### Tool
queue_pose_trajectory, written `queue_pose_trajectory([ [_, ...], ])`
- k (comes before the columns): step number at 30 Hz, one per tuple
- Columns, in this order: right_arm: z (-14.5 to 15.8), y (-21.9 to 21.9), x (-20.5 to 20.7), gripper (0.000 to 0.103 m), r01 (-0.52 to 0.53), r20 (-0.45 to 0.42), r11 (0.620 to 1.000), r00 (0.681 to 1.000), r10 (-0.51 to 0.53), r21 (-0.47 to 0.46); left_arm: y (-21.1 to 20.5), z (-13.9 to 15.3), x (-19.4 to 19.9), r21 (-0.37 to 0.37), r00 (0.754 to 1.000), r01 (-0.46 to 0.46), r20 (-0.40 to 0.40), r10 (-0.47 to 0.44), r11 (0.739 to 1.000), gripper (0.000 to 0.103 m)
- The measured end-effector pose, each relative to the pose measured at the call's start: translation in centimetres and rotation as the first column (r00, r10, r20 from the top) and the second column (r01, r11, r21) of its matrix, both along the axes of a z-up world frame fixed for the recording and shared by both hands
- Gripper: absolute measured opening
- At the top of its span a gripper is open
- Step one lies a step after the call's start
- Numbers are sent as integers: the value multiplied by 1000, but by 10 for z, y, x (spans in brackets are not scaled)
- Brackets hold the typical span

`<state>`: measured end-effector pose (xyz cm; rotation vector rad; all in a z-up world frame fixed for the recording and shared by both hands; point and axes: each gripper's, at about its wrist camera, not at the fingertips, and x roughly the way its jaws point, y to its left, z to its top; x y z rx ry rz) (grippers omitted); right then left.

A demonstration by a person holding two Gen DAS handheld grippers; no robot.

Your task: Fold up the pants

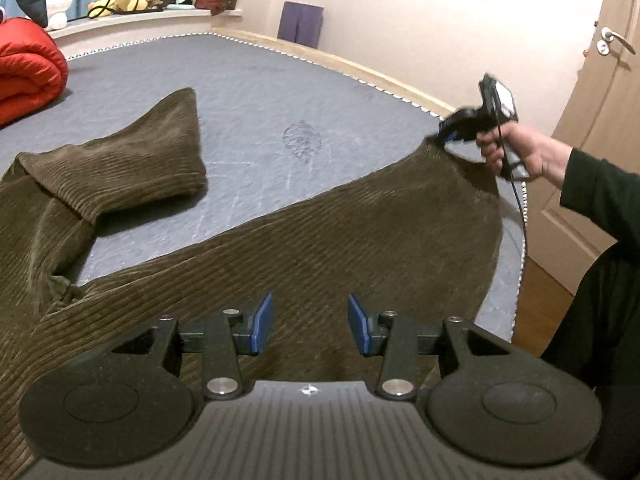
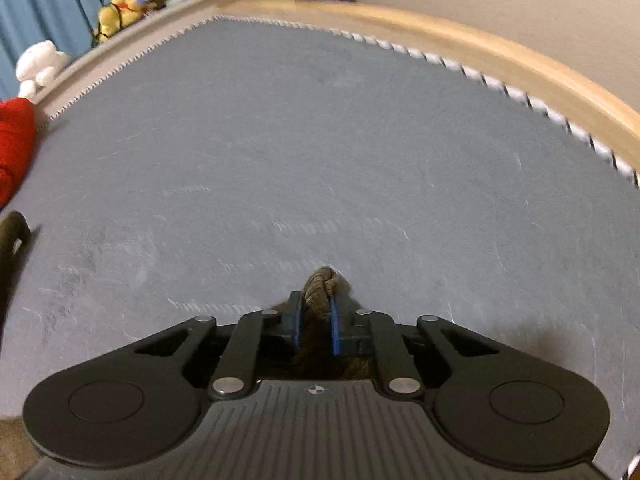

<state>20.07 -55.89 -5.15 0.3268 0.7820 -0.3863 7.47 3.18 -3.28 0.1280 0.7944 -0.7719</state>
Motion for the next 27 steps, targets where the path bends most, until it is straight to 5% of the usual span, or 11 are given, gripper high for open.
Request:
queue_pose_trajectory([
  [3, 16, 7, 0, 12, 16, 171, 1000, 985, -12, -24, -1, -3, -2, 8, 1000, -16, 1, 16, 1000, 46],
  [6, 14, 13, 15, 15, 38, 83, 996, 996, -31, -86, -3, -3, -4, 7, 1000, -30, 6, 30, 1000, 46],
  [9, 10, -3, 4, 22, 193, 9, 973, 981, -194, -128, -1, 4, -8, -3, 999, -48, 25, 48, 999, 46],
  [13, 11, -40, -37, 36, 268, 15, 963, 963, -268, 18, 7, 15, -10, -27, 995, -93, 42, 94, 995, 46],
  [17, 4, -50, -76, 48, 127, -44, 984, 992, -122, 128, 15, 21, -10, -47, 991, -126, 37, 127, 991, 47],
  [21, 2, -44, -110, 49, -39, -85, 998, 995, 43, 48, 16, 27, -13, -49, 989, -143, 32, 145, 989, 47],
  [27, 8, -55, -150, 49, -96, -67, 995, 993, 99, 42, 11, 37, -26, -61, 990, -128, 52, 132, 990, 54],
])
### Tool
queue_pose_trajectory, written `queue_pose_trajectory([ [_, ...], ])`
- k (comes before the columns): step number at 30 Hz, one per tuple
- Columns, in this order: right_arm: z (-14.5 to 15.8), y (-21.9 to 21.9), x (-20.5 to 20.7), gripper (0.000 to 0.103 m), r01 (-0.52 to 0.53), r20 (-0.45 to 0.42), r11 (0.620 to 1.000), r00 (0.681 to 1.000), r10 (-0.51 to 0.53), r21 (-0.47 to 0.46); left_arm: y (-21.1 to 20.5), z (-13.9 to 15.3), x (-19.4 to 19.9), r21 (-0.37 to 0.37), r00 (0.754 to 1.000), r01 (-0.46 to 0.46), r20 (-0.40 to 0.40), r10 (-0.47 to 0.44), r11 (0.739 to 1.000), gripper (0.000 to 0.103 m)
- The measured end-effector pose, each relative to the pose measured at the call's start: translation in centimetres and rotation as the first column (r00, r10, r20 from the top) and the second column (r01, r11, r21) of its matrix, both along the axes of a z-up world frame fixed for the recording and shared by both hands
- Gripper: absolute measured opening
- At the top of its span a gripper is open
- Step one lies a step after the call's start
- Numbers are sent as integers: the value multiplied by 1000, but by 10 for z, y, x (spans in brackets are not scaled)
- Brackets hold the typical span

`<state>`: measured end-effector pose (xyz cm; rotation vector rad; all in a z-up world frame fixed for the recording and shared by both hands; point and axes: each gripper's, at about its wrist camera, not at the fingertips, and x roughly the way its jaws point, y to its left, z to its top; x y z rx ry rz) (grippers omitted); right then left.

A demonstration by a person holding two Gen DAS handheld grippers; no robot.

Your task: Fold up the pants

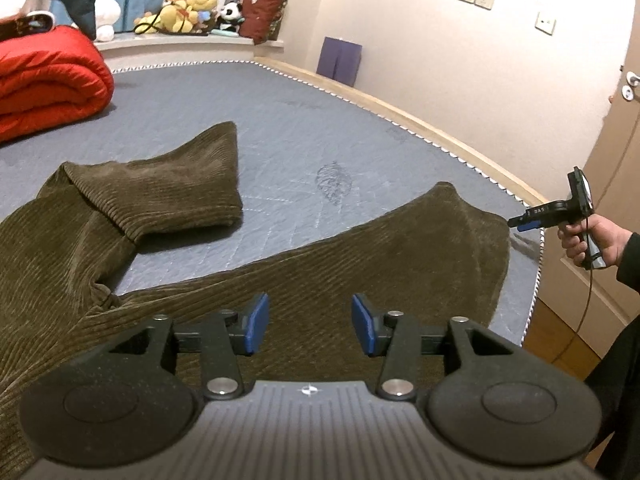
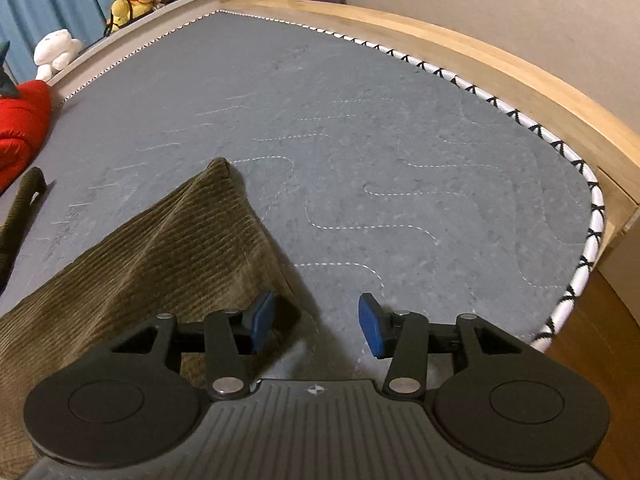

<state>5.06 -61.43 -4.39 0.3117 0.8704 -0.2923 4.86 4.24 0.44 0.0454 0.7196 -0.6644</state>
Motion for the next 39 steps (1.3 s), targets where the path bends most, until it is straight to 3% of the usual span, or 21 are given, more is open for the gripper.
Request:
queue_pose_trajectory([
  [8, -11, 14, 12, 48, -94, -107, 993, 990, 87, -66, 5, 0, -11, 25, 1000, 10, 13, -10, 1000, 57],
  [16, 3, 57, 36, 48, -215, 13, 976, 976, 216, -44, 6, -7, -4, 39, 1000, -5, -5, 5, 999, 57],
  [28, -22, 61, 49, 55, -173, -61, 984, 984, 170, -45, 0, -8, -4, 51, 1000, 18, -2, -18, 999, 60],
  [29, -21, 61, 49, 48, -169, -63, 984, 984, 166, -49, 0, -8, -4, 52, 1000, 18, -1, -18, 998, 60],
  [30, -19, 60, 50, 30, -163, -58, 985, 985, 160, -47, -1, -8, -4, 52, 1000, 19, 0, -19, 998, 60],
  [31, -14, 56, 48, 25, -144, -44, 989, 989, 143, -29, -2, -7, -4, 52, 1000, 20, 1, -21, 998, 60],
  [34, 3, 42, 38, 23, -66, 0, 996, 998, 66, 53, -1, -4, -4, 48, 1000, 26, 13, -26, 999, 60],
  [36, 13, 31, 31, 22, 39, -38, 996, 999, -36, 77, 0, 0, -3, 38, 1000, 24, 17, -25, 999, 61],
  [39, 26, 17, 15, 25, 221, -79, 968, 974, -212, 122, 0, 4, -1, 27, 1000, 19, 22, -20, 999, 61],
])
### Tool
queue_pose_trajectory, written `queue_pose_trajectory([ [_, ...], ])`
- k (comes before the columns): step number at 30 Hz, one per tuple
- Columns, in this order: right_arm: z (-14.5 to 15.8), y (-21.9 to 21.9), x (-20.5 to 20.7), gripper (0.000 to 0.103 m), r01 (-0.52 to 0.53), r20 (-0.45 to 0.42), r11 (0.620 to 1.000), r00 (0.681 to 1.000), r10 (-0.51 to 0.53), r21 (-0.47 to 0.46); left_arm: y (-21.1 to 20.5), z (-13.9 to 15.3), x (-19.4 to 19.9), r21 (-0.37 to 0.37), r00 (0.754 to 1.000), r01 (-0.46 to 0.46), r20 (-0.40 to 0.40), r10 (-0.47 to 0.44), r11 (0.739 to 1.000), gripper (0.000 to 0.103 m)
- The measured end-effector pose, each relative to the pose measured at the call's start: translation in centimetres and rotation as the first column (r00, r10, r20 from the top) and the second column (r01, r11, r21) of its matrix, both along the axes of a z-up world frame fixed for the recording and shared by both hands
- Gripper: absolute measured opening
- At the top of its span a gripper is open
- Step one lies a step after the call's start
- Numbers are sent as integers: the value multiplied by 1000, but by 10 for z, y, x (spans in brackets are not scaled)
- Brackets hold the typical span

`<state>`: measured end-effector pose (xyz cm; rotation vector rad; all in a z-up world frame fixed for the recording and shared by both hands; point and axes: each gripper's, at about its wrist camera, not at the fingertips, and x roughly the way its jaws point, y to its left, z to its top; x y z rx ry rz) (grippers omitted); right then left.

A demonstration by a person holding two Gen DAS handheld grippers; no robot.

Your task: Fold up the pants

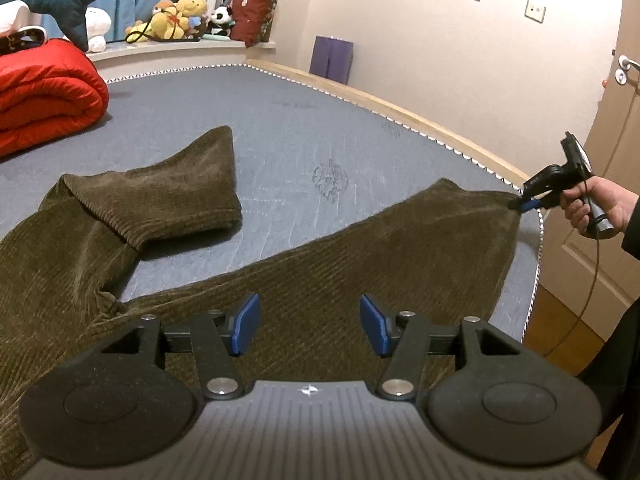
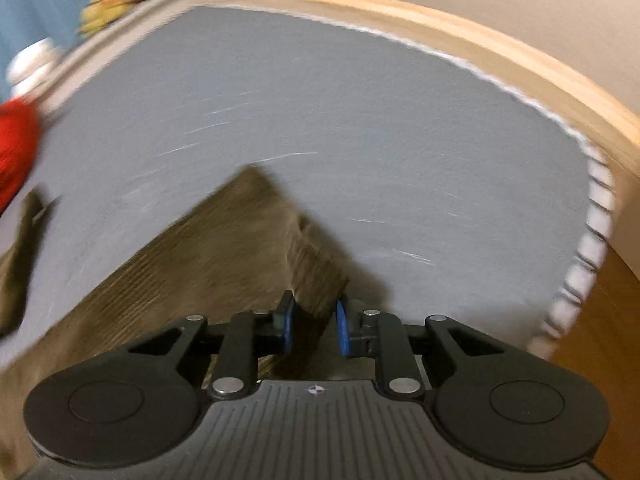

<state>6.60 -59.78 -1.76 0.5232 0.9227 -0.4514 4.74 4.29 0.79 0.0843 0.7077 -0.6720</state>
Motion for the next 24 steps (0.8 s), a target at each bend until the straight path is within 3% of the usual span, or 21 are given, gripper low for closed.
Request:
queue_pose_trajectory([
  [2, 9, 4, -4, 25, 35, 22, 999, 999, -34, -28, 1, 0, -1, -2, 1000, 2, -2, -2, 1000, 61],
  [4, 18, 18, 0, 26, 32, 15, 982, 999, -29, -185, 0, -1, -3, 7, 1000, 7, -1, -7, 1000, 61],
  [5, 24, 25, 2, 26, 45, 1, 949, 999, -47, -311, 0, -1, -4, 12, 1000, 10, 0, -10, 1000, 61],
  [7, 28, 27, 3, 26, 67, -11, 893, 997, -80, -445, 2, -1, -6, 17, 1000, 14, 4, -14, 1000, 62],
  [8, 27, 24, 3, 27, 80, -13, 893, 995, -95, -443, 4, -1, -7, 18, 1000, 15, 7, -15, 1000, 62],
  [9, 24, 20, 3, 30, 70, -14, 916, 997, -82, -394, 5, -1, -7, 18, 1000, 14, 9, -14, 1000, 62],
  [12, 9, 18, 7, 30, -43, 9, 981, 999, 46, -188, 10, 0, -5, 12, 1000, -3, 4, 3, 1000, 62],
  [14, -7, 26, 17, 31, -146, -9, 984, 989, 146, -99, 15, -2, -2, 6, 1000, -18, -12, 18, 1000, 62],
  [15, -16, 31, 22, 33, -178, -63, 980, 983, 173, -93, 17, -3, 0, 4, 999, -26, -23, 27, 1000, 62],
  [17, -38, 39, 31, 33, -217, -193, 966, 963, 189, -140, 21, -3, 1, 6, 998, -45, -34, 45, 999, 62],
  [18, -40, 44, 35, 32, -225, -199, 960, 961, 191, -165, 25, -2, 2, 9, 998, -54, -34, 54, 999, 62],
  [21, -8, 73, 40, 35, -231, -126, 921, 971, 201, -313, 41, 5, 1, 6, 997, -75, -31, 75, 997, 62],
  [24, 25, 129, 43, 35, -311, 8, 862, 940, 342, -401, 64, 14, -4, 10, 995, -95, -26, 95, 995, 62],
])
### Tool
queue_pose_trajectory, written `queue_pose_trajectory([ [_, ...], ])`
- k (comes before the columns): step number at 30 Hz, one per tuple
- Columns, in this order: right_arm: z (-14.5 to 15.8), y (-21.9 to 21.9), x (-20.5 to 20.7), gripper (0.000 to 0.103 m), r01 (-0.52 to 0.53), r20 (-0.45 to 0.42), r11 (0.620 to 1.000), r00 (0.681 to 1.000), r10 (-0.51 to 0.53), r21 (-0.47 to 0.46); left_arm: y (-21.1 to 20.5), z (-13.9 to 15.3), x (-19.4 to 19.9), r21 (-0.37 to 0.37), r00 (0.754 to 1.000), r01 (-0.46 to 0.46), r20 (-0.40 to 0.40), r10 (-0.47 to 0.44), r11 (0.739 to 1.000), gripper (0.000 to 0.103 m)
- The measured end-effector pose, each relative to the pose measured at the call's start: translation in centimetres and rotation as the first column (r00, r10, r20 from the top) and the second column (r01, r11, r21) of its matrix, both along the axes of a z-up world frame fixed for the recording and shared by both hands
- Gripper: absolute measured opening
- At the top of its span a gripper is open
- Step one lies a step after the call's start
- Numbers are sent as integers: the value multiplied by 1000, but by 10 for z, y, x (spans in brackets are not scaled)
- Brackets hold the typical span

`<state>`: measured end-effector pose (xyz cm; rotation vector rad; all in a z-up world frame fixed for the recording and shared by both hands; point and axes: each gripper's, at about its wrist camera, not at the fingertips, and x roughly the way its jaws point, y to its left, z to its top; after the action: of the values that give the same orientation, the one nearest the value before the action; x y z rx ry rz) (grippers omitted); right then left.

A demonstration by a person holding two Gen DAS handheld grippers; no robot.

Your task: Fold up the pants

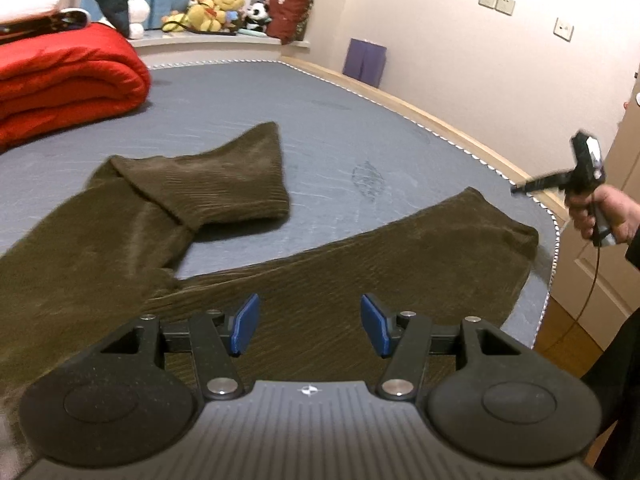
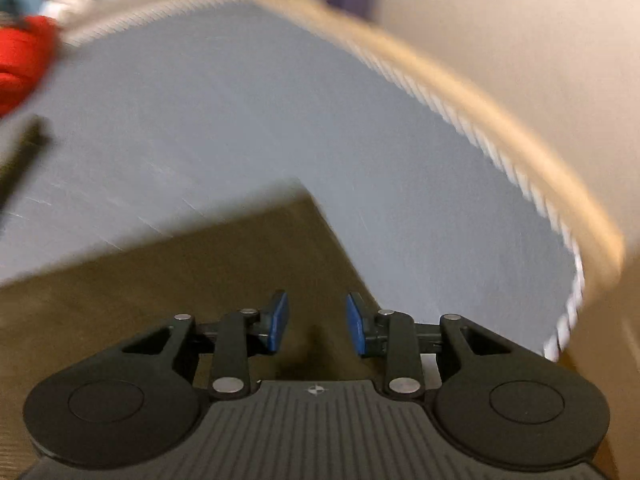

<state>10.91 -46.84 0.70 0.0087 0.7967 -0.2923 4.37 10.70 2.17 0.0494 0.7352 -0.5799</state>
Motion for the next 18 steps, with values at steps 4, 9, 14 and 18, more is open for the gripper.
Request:
queue_pose_trajectory([
  [4, 29, 100, -7, 35, -242, 167, 970, 955, 245, -41, 44, 1, -8, 5, 989, -130, -70, 130, 991, 42],
  [9, 37, 216, -36, 35, -524, 269, 847, 805, 528, -93, 96, -3, -34, 143, 962, -255, -61, 265, 956, 20],
  [14, 2, 313, -65, 35, -798, 211, 599, 575, 791, -72, 178, -30, -56, 92, 835, -526, -132, 534, 845, 22],
  [18, -35, 383, -89, 35, -925, 113, 375, 368, 923, -51, 216, -38, -62, 66, 756, -631, -169, 632, 773, 39],
])
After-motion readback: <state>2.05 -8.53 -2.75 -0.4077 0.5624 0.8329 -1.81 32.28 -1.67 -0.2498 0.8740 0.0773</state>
